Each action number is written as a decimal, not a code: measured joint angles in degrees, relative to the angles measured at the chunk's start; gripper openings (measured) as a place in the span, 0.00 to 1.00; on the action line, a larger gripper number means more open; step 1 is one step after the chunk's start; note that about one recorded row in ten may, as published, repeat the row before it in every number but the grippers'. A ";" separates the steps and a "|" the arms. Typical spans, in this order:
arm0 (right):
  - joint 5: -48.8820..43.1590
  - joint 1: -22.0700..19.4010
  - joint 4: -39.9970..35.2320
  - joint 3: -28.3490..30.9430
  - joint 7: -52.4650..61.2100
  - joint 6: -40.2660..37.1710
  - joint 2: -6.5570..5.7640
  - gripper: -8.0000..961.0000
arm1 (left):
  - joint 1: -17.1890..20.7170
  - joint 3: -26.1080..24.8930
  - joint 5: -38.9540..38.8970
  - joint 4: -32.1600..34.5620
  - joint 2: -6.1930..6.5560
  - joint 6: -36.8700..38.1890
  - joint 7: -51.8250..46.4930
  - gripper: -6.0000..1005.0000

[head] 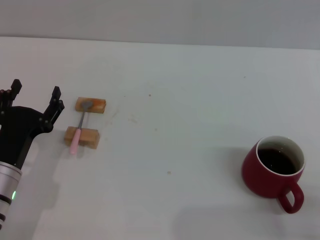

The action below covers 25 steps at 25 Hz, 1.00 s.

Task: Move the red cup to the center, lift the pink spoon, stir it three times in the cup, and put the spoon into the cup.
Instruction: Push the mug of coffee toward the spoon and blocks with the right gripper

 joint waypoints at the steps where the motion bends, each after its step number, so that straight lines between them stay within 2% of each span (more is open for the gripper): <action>1: 0.00 -0.24 -0.02 -0.05 0.01 0.71 0.01 0.01 | 0.00 0.00 0.00 0.00 0.00 -0.01 0.00 0.86; 12: 0.00 -2.30 0.38 -2.80 -0.10 7.02 0.00 0.01 | -0.18 0.00 0.00 0.06 0.00 -0.06 0.00 0.86; 25: -0.07 0.38 0.25 -3.17 -0.16 13.75 0.00 0.01 | -0.22 0.00 0.00 0.09 0.00 -0.06 0.00 0.86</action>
